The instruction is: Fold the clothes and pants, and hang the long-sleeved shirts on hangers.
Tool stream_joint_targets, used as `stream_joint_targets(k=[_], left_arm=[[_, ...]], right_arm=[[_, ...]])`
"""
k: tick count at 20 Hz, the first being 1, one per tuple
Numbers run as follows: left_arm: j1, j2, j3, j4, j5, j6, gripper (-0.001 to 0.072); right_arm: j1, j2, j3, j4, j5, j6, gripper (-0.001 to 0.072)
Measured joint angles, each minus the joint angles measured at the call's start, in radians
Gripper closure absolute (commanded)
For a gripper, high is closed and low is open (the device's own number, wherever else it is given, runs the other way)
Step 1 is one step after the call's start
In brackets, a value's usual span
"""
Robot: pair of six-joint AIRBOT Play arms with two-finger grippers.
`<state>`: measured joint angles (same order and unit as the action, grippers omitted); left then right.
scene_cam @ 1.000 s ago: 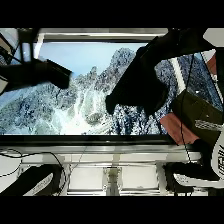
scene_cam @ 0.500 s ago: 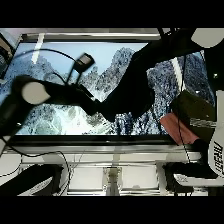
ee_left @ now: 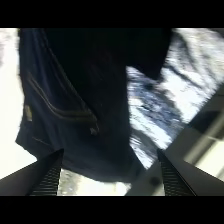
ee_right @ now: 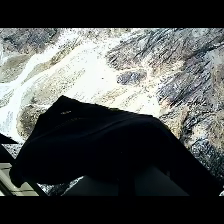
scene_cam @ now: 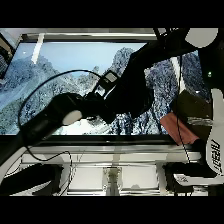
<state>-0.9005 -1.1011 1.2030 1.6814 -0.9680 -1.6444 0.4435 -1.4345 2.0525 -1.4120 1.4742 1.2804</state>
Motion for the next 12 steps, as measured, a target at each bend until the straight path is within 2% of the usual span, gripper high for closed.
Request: stream_joint_targets(k=[5, 8, 10, 11, 12], left_arm=[[-0.043, -0.120, -0.008, 0.233, 0.031, -0.195, 0.0081], [-0.030, -0.163, -0.044, 0.320, 0.008, -0.250, 0.0353], [-0.014, -0.159, -0.080, 0.352, 0.009, -0.269, 0.0615], [-0.008, -0.149, -0.093, 0.365, 0.012, -0.275, 0.0671], [-0.001, -0.134, -0.104, 0.380, 0.016, -0.280, 0.0671]], right_arm=[[0.000, 0.000, 0.000, 0.003, 0.002, 0.002, 0.0695], [0.000, 0.002, 0.000, 0.005, 0.016, 0.002, 0.0695], [0.000, 0.004, 0.000, 0.005, 0.031, 0.002, 0.0695], [0.000, 0.005, 0.000, 0.005, 0.039, 0.002, 0.0694], [0.000, 0.007, 0.000, 0.005, 0.045, 0.001, 0.0695]])
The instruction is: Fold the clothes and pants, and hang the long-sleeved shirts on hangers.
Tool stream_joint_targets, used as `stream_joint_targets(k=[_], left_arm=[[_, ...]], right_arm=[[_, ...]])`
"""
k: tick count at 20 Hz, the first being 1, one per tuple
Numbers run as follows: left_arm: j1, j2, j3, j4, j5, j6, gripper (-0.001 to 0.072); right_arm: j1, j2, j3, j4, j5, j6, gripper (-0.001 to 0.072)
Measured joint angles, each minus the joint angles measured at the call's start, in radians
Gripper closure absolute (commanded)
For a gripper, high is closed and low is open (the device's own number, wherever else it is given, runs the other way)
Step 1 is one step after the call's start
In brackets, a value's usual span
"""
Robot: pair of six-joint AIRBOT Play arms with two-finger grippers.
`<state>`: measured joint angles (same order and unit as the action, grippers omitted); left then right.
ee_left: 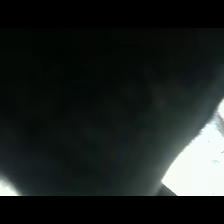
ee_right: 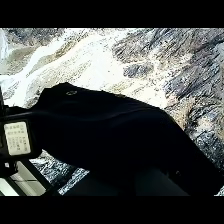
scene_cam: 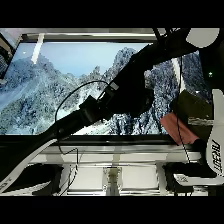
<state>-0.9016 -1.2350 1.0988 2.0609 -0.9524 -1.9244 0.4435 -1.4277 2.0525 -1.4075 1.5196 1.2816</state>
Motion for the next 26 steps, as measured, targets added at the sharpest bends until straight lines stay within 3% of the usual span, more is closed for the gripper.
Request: stream_joint_targets(k=[5, 13, 17, 20, 26], left_arm=[[0.056, 0.145, -0.021, 0.097, 0.003, -0.002, 0.0673], [0.188, 0.524, 0.071, 0.132, -0.014, 0.129, 0.0674], [0.200, 0.568, 0.235, 0.064, -0.222, 0.177, 0.0674], [0.208, 0.532, 0.305, 0.026, -0.377, 0.216, 0.0674], [0.227, 0.433, 0.344, -0.058, -0.489, 0.241, 0.0674]], right_arm=[[0.000, 0.008, 0.000, 0.003, 0.063, -0.013, 0.0694], [0.001, 0.100, 0.003, 0.167, 0.246, -0.005, 0.0694], [0.001, 0.175, 0.003, 0.228, 0.281, 0.033, 0.0696], [-0.001, 0.198, 0.003, 0.167, 0.297, 0.040, 0.0695], [-0.002, 0.198, 0.000, 0.129, 0.324, 0.063, 0.0695]])
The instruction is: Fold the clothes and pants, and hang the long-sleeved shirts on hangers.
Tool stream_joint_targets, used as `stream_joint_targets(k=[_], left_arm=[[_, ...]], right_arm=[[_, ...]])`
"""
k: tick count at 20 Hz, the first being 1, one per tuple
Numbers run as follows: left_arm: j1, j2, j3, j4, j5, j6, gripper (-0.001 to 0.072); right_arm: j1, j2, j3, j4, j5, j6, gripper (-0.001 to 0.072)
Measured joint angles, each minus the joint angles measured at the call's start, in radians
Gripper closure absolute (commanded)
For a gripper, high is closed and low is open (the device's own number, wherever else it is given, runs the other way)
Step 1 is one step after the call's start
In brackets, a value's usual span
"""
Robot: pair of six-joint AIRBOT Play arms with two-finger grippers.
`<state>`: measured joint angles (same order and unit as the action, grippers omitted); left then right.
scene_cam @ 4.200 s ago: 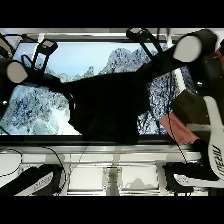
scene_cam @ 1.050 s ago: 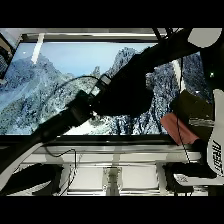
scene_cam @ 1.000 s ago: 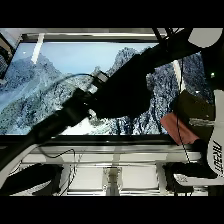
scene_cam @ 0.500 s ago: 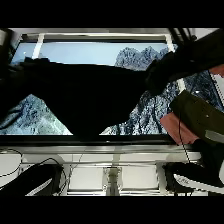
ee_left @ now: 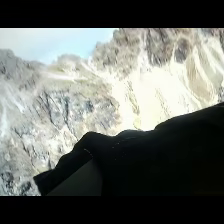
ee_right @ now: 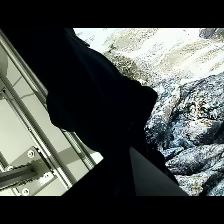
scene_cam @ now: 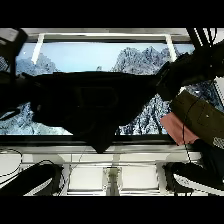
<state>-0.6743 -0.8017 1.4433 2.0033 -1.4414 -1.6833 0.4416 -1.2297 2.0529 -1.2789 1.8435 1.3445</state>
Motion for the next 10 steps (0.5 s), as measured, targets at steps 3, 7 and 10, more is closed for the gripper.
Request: stream_joint_targets(k=[3, 7, 10], left_arm=[[0.068, -0.075, 0.004, -0.064, -0.011, 0.014, 0.0674], [0.212, -0.187, 0.004, -0.147, 0.055, 0.064, 0.0674], [0.308, -0.263, 0.004, -0.166, 0.219, 0.096, 0.0673]], right_arm=[[0.000, -0.044, 0.000, -0.036, 0.000, 0.001, 0.0694], [0.000, -0.145, 0.000, -0.124, -0.075, -0.006, 0.0695], [0.001, -0.224, -0.007, -0.201, -0.220, -0.016, 0.0695]])
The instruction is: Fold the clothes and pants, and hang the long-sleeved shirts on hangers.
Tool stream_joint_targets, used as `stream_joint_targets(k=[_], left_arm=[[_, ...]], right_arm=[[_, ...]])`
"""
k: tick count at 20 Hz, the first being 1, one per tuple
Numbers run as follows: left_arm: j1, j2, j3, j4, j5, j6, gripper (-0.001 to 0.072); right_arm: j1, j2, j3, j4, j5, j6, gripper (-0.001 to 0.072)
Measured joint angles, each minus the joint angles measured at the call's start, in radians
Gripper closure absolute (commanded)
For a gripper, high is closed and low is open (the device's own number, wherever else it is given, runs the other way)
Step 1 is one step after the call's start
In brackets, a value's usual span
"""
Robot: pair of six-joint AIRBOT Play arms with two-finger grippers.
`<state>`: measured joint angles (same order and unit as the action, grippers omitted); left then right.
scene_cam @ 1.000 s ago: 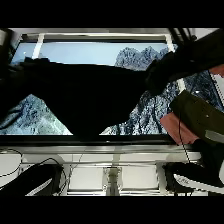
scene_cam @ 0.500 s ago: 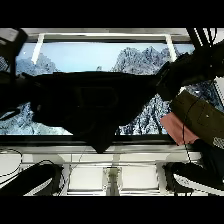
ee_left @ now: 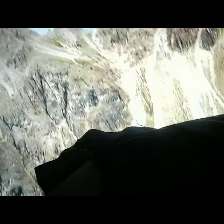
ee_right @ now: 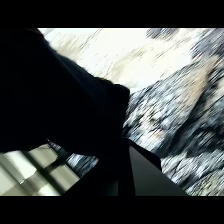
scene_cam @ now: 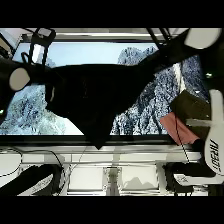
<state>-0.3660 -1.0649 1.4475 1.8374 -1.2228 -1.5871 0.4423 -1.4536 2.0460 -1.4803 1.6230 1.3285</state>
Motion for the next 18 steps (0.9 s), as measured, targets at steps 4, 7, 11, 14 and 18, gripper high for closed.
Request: stream_joint_targets(k=[4, 7, 11, 14, 18], left_arm=[[0.080, -0.132, 0.000, -0.006, 0.172, 0.034, 0.0674], [0.117, -0.240, 0.000, -0.011, 0.247, 0.068, 0.0674], [0.141, -0.261, 0.000, -0.053, 0.311, 0.095, 0.0675], [0.147, -0.193, 0.000, -0.164, 0.314, 0.126, 0.0674], [0.148, -0.054, 0.000, -0.398, 0.258, 0.205, 0.0673]], right_arm=[[0.000, -0.086, -0.056, -0.080, -0.217, -0.002, 0.0695], [0.000, -0.149, -0.085, -0.119, -0.332, -0.002, 0.0695], [0.000, -0.172, -0.082, -0.181, -0.399, -0.002, 0.0694], [0.000, -0.138, -0.040, -0.216, -0.399, 0.000, 0.0694], [0.000, -0.027, -0.004, -0.223, -0.293, 0.003, 0.0695]])
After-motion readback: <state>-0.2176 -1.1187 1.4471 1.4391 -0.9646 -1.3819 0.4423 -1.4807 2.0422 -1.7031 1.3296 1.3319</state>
